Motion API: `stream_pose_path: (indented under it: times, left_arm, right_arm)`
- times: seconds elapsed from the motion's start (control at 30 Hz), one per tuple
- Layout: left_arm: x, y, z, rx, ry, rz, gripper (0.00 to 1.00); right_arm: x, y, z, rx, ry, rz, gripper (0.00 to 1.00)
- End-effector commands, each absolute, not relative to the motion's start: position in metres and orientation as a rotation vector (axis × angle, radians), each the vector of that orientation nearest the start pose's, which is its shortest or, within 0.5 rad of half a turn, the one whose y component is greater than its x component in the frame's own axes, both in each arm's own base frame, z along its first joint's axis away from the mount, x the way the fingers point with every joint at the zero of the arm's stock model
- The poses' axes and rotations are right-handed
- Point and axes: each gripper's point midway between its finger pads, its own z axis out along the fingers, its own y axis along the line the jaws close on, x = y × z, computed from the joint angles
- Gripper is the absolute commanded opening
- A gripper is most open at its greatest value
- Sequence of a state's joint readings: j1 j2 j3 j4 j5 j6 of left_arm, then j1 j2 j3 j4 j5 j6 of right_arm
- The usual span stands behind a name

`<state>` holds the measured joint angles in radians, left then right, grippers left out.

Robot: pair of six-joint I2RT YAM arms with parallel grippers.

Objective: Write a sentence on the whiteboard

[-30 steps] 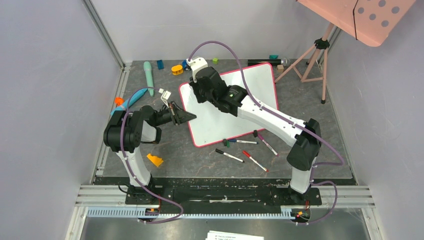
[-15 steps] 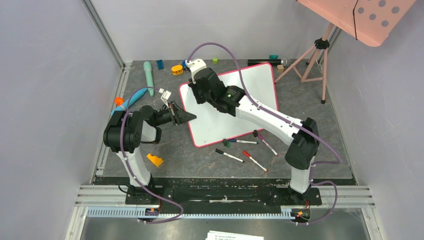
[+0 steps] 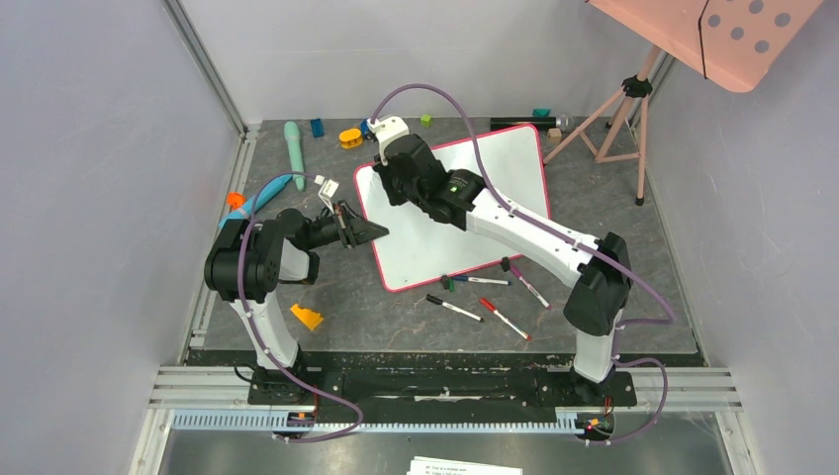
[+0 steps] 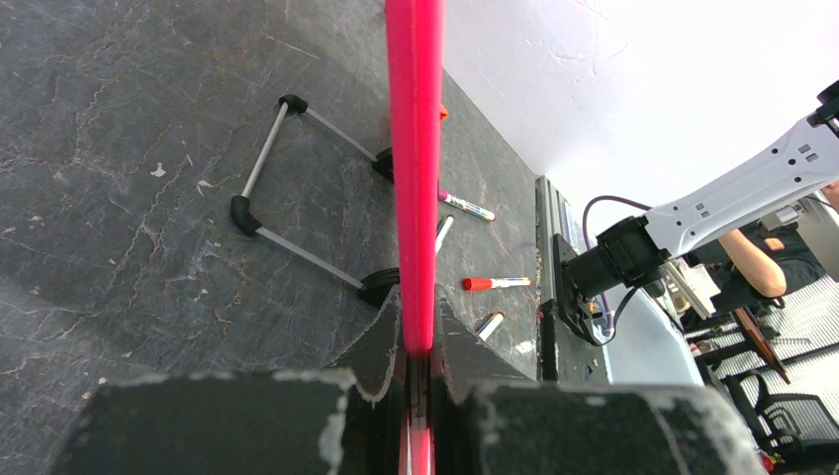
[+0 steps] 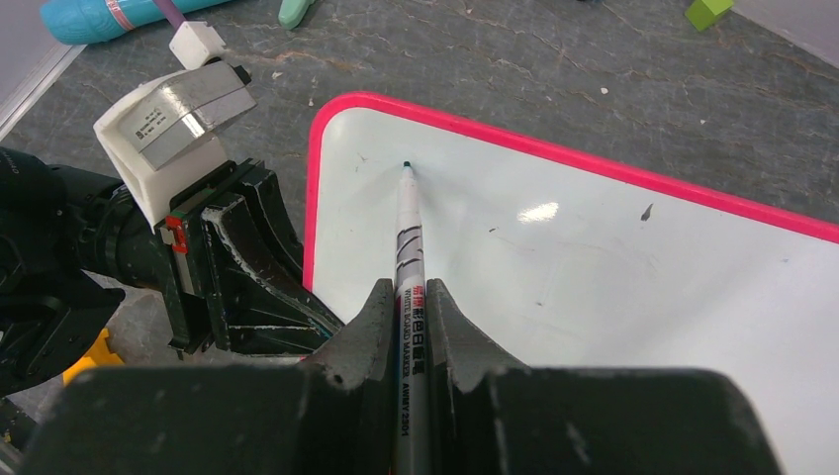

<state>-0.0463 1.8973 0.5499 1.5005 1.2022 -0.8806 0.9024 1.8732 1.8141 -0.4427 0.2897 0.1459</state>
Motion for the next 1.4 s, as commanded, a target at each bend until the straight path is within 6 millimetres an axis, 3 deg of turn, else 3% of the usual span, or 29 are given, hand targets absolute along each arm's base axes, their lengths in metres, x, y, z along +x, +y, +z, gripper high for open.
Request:
stream_pose_path:
  times: [0.0, 0.87, 0.97, 1.2, 1.37]
  left_arm:
    - [0.291, -0.199, 0.130, 0.665, 1.622, -1.559, 0.02]
    - [0.291, -0.200, 0.130, 0.665, 1.621, -1.561, 0.02]
    - [0.291, -0.200, 0.130, 0.665, 1.622, -1.561, 0.02]
    - [0.291, -0.200, 0.130, 0.664, 1.622, -1.561, 0.02]
    - [0.291, -0.200, 0.130, 0.664, 1.622, -1.562, 0.02]
  right_arm:
    - [0.375, 0.391, 0.265, -0.559, 1.967, 0.350, 0.00]
    - [0.344, 0.370, 0.227, -0.600, 2.054, 0.378, 0.00]
    - [0.345, 0.374, 0.235, -0.598, 2.040, 0.395, 0.00]
    - [0.341, 0.390, 0.279, -0.624, 1.933, 0.524, 0.00]
    - [0.340, 0.392, 0.297, -0.624, 1.879, 0.557, 0.00]
